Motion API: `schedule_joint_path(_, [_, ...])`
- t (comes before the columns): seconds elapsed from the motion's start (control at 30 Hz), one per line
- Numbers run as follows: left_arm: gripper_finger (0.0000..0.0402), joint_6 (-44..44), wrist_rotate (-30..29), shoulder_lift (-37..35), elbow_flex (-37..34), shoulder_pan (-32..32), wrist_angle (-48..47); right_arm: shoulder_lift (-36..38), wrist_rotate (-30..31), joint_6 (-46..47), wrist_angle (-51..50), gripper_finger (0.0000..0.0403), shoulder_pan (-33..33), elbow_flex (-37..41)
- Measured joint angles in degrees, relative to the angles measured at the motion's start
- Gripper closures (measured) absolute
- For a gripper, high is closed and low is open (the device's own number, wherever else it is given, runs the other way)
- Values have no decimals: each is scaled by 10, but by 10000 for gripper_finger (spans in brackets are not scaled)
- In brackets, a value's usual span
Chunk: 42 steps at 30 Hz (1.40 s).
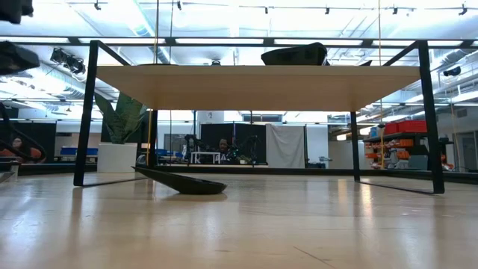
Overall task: Pick & Place Mini shaped plates
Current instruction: Stack the drop shaped plate on top of the drop shaped plate on the shelf
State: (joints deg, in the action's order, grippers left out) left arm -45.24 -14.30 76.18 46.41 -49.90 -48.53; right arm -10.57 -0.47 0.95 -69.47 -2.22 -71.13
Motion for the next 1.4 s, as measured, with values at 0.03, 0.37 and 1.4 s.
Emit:
schedule_joint_path(0.03, [213,-9,-3,7,0,-1,4,0,0,0,0,396,0,0])
schedule_joint_path(0.37, [213,-26,-24,70,0,-5,20,0,0,0,0,396,0,0])
schedule_joint_path(1.4, [256,-36,-30,150,0,22,25,0,0,0,0,396,0,0])
